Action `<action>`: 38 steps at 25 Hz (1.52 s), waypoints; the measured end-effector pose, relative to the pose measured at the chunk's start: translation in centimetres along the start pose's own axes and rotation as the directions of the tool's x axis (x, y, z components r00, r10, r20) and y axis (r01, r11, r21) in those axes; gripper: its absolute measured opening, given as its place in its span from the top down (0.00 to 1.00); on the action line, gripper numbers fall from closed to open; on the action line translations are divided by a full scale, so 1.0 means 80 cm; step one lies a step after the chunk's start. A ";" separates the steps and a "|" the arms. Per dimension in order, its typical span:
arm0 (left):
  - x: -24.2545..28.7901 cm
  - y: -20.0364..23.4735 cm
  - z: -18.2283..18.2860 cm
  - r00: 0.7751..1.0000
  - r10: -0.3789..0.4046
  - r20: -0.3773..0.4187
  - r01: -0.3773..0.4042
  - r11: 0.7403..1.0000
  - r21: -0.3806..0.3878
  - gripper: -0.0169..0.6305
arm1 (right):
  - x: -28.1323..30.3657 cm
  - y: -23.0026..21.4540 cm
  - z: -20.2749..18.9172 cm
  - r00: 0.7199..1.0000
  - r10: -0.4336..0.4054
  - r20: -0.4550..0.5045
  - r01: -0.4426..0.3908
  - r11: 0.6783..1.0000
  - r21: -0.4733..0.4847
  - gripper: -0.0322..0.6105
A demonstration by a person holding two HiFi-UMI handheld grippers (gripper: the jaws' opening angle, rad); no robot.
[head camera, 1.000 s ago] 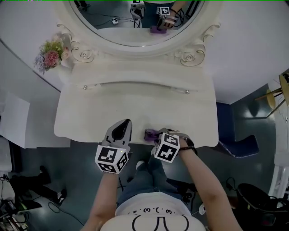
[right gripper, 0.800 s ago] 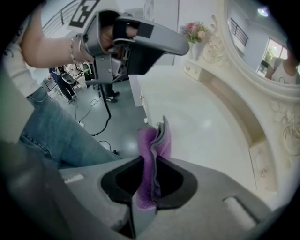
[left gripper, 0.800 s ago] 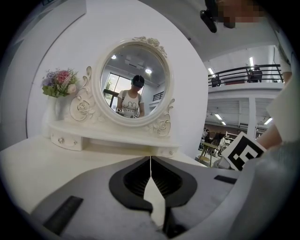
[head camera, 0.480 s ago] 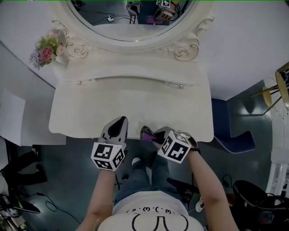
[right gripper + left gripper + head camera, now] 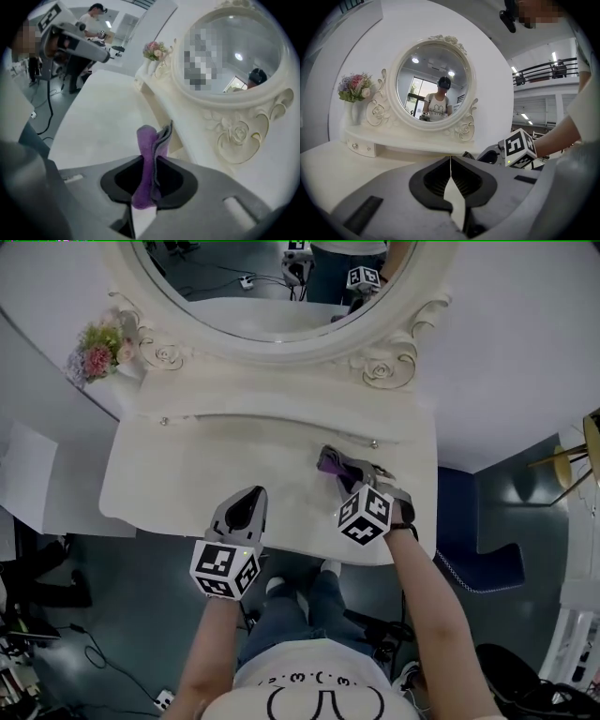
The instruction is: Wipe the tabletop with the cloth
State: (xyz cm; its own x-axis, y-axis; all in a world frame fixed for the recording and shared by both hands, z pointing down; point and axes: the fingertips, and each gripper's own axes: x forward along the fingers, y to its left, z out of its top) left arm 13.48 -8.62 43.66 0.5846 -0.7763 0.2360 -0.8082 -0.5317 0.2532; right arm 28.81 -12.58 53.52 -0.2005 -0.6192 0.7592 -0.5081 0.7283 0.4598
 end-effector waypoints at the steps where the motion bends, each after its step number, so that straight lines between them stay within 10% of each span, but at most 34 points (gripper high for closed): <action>1: 0.003 -0.001 -0.001 1.000 0.006 -0.005 -0.006 1.000 0.001 0.97 | 0.010 -0.007 -0.004 1.000 -0.015 -0.006 0.015 1.000 -0.011 0.84; 11: 0.020 -0.002 -0.014 0.997 0.065 -0.042 -0.065 0.998 0.001 0.97 | 0.082 -0.042 -0.036 0.995 -0.035 -0.097 0.025 0.994 -0.105 0.84; 23: 0.023 -0.007 -0.016 0.997 0.066 -0.049 -0.066 0.998 0.001 0.97 | 0.086 -0.034 -0.040 0.974 0.182 -0.133 -0.184 0.983 0.000 0.84; 38: -0.004 -0.030 -0.015 0.999 0.005 -0.038 -0.004 1.000 0.007 0.97 | -0.028 0.105 -0.060 0.749 0.627 -0.214 -0.603 0.779 0.174 0.84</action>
State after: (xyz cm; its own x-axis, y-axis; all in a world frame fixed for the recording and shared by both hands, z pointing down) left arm 15.30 -6.67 44.14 0.5830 -0.7653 0.2726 -0.8113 -0.5305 0.2457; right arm 29.01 -3.69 57.86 -0.2894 0.0557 0.9556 -0.4205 0.8894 -0.1792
